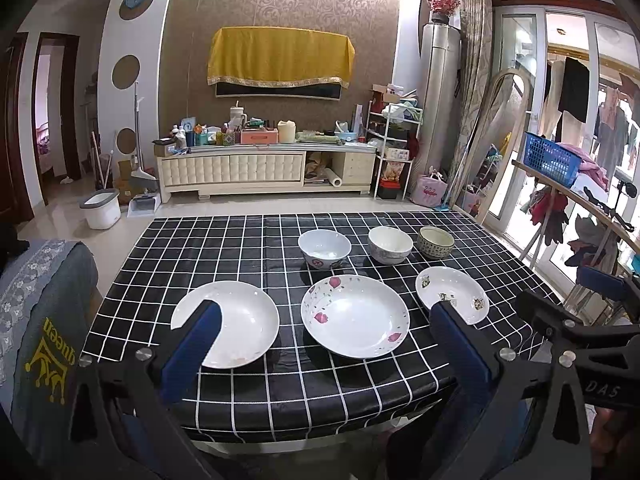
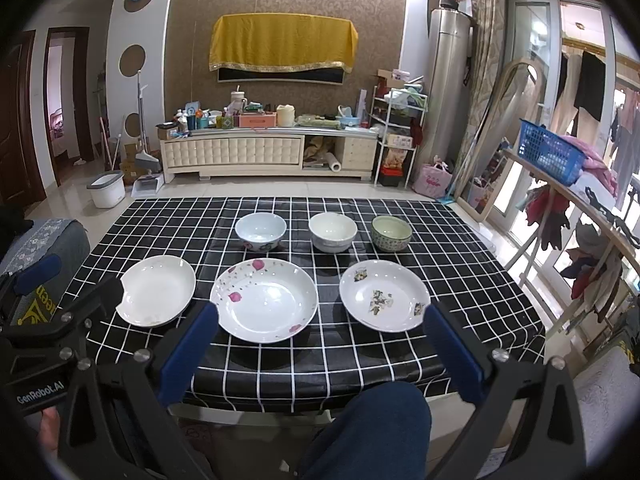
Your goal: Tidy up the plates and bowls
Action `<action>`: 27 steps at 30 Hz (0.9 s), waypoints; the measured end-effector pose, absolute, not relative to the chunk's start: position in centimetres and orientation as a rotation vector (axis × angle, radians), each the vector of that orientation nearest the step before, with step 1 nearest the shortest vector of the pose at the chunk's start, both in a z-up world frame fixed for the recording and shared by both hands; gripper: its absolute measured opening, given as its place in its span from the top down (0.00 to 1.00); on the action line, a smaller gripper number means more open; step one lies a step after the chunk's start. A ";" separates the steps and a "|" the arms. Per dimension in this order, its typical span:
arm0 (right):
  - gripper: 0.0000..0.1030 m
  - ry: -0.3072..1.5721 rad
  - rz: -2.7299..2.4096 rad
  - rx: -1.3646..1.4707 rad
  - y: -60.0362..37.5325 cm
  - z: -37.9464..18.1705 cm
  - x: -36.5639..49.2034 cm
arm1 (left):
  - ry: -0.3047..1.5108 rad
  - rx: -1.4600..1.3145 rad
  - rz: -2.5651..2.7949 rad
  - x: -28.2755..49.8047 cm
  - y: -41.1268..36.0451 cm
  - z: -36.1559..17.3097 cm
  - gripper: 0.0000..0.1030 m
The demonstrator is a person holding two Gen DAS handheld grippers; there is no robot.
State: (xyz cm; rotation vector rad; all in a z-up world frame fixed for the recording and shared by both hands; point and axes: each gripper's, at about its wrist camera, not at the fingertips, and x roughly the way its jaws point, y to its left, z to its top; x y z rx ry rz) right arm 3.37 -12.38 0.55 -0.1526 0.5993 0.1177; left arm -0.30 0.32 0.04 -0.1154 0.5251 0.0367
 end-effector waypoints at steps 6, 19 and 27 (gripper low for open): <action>0.00 0.598 0.118 -0.153 -12.4 0.5 3.3 | 0.524 -0.115 0.037 -0.3 0.3 0.0 0.00; 0.00 0.598 0.113 -0.154 -12.4 0.7 3.3 | 0.522 -0.112 0.039 -0.4 0.2 0.1 0.00; 0.00 0.596 0.112 -0.160 -12.5 0.7 3.2 | 0.522 -0.110 0.035 -0.3 0.1 0.1 0.00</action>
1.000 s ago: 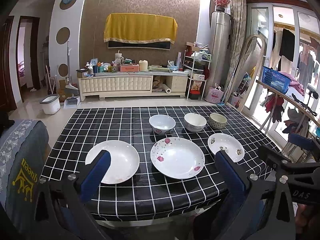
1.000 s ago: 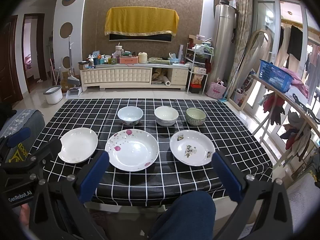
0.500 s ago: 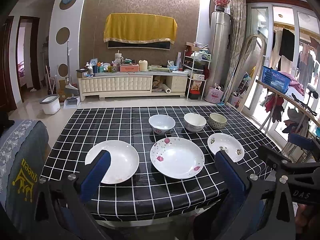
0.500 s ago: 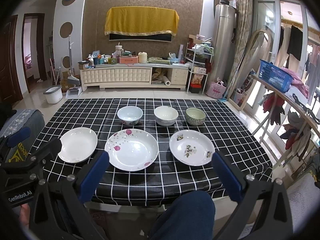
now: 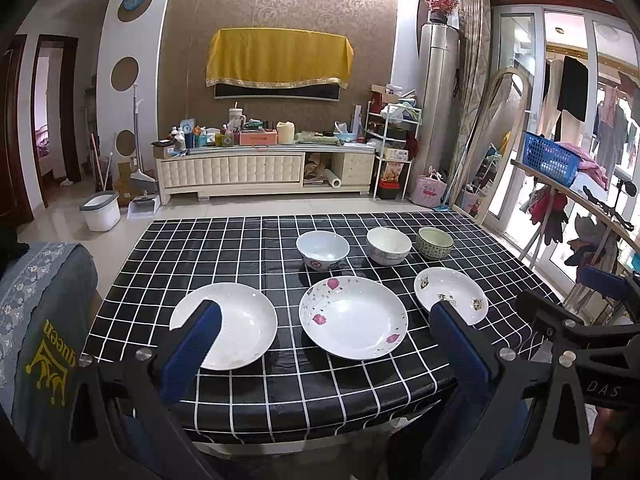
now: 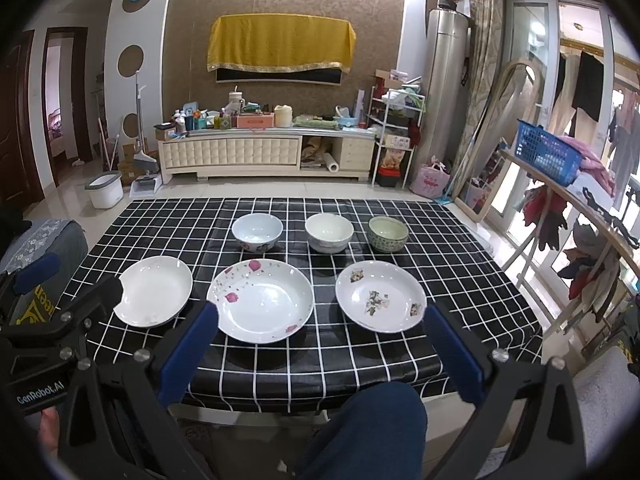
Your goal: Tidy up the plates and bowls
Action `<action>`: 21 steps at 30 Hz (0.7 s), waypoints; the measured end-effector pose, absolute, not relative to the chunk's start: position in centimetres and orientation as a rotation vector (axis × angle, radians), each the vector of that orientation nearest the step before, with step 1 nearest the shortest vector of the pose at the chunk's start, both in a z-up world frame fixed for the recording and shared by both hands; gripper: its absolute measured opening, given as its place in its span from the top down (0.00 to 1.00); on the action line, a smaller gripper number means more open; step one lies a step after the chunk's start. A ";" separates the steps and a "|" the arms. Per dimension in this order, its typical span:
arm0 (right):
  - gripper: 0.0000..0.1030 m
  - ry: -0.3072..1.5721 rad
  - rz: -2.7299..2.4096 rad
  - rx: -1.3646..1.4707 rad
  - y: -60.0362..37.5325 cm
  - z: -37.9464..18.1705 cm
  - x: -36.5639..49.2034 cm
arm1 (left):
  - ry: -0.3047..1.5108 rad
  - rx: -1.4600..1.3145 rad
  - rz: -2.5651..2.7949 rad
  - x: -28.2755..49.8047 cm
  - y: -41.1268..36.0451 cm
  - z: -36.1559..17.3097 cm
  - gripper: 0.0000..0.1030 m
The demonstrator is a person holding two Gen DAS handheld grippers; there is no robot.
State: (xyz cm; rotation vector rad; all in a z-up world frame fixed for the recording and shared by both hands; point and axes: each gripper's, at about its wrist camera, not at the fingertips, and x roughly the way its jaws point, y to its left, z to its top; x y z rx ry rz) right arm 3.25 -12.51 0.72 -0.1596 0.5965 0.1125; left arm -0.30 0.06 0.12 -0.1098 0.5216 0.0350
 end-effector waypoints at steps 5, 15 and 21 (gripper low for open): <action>0.00 0.597 0.113 -0.163 -12.5 0.9 3.3 | 0.527 -0.104 0.036 0.0 0.0 0.3 0.00; 0.00 0.599 0.136 -0.188 -10.8 1.9 5.9 | 0.540 -0.105 0.055 1.4 0.8 1.2 0.00; 0.00 0.649 0.228 -0.212 -7.5 1.2 9.3 | 0.602 -0.127 0.121 3.7 3.8 0.8 0.00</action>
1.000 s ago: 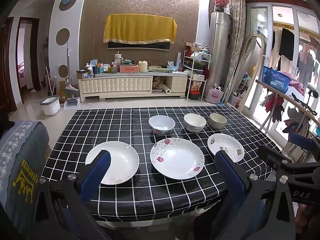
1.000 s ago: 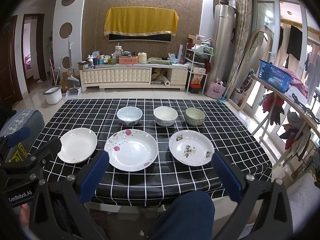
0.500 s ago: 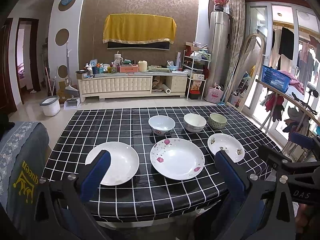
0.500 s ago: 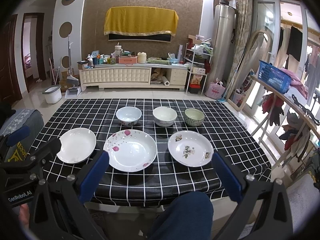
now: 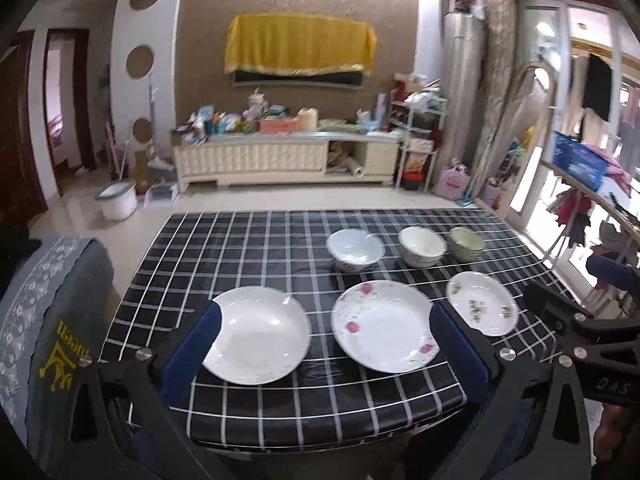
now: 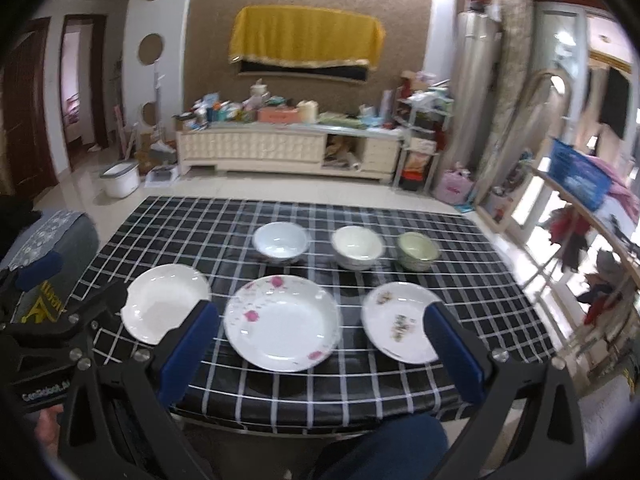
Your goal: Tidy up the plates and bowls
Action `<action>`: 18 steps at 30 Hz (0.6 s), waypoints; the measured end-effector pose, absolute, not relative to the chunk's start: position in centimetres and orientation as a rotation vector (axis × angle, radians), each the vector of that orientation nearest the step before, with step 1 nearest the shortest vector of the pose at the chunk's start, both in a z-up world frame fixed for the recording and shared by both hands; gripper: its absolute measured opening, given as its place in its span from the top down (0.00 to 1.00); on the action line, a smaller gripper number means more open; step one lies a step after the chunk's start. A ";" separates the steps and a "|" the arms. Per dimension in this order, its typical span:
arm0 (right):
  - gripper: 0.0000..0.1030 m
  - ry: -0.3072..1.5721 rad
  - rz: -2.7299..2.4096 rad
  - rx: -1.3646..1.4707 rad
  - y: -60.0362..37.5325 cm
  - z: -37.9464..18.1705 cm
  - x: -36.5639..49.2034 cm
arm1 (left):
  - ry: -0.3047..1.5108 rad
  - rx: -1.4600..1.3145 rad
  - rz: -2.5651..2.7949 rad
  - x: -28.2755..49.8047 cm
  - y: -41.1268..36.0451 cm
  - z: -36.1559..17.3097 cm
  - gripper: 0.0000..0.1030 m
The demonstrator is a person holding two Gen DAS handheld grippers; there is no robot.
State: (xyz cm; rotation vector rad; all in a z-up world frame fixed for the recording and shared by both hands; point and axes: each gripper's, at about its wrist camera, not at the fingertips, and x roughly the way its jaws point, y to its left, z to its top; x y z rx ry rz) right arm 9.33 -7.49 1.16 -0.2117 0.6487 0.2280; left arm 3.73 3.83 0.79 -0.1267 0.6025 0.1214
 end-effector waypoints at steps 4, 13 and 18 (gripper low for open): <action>0.00 0.690 0.300 -0.244 -4.4 -0.2 12.1 | 0.689 -0.178 0.153 5.9 7.3 -0.9 0.00; 0.00 0.809 0.459 -0.289 2.6 -5.5 16.8 | 0.813 -0.289 0.278 8.7 15.1 -6.3 0.00; 0.08 0.892 0.522 -0.318 5.5 -9.0 18.9 | 0.868 -0.245 0.338 10.1 17.2 -9.2 0.02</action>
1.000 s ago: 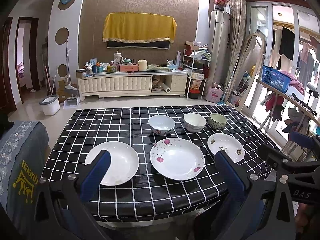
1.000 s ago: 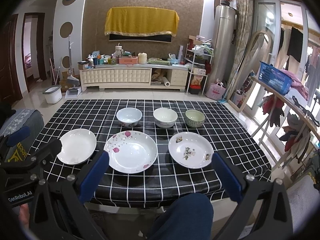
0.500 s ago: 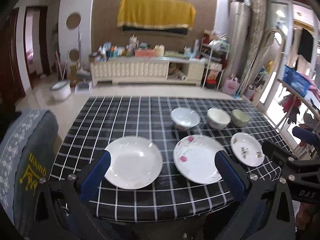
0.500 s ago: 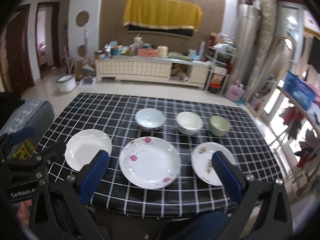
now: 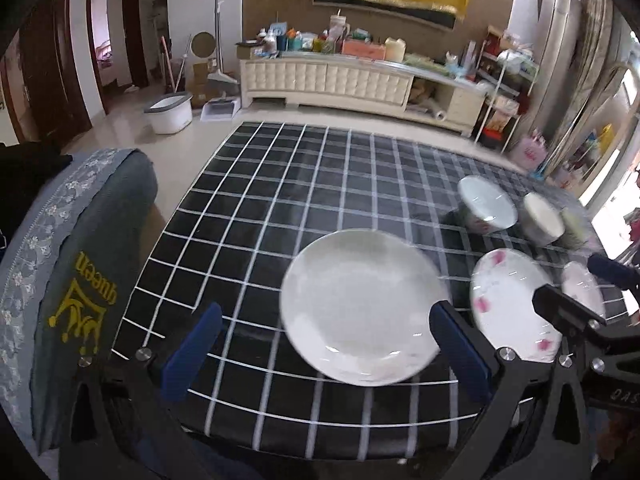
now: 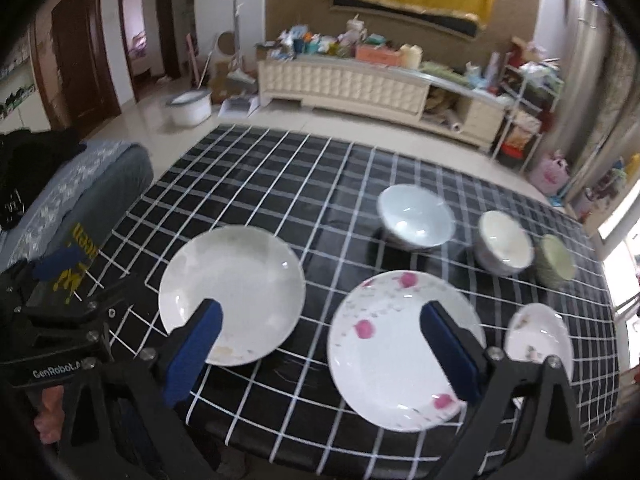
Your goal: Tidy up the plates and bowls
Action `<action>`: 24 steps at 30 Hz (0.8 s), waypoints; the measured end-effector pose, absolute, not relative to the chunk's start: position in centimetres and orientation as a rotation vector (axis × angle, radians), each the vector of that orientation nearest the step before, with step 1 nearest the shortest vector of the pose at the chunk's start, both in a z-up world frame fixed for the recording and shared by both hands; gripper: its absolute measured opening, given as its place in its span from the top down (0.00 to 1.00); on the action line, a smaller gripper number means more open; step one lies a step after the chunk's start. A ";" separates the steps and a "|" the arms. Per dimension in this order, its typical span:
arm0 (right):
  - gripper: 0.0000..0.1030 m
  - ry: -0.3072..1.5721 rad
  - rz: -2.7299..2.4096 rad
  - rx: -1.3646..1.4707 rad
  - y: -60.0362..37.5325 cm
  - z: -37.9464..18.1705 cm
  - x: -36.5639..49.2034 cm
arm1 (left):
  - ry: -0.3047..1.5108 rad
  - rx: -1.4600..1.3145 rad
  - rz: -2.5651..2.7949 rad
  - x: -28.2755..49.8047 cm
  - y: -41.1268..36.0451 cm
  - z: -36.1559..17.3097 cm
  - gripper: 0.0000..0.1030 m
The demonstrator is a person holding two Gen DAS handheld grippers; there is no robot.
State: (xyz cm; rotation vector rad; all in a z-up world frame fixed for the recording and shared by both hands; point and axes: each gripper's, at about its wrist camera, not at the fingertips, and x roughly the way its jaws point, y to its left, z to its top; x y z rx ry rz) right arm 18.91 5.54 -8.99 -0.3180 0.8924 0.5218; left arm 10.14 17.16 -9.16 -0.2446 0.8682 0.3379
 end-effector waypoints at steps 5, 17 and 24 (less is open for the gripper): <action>0.41 1.006 0.594 -0.323 7.7 -12.5 20.8 | 0.973 -0.254 0.337 12.0 18.9 -12.9 0.29; 0.52 1.118 0.575 -0.387 10.0 -17.7 24.4 | 1.114 -0.266 0.340 15.3 21.0 -18.5 0.36; 0.64 1.168 0.566 -0.385 10.2 -19.8 25.4 | 1.172 -0.280 0.327 16.6 21.3 -20.6 0.48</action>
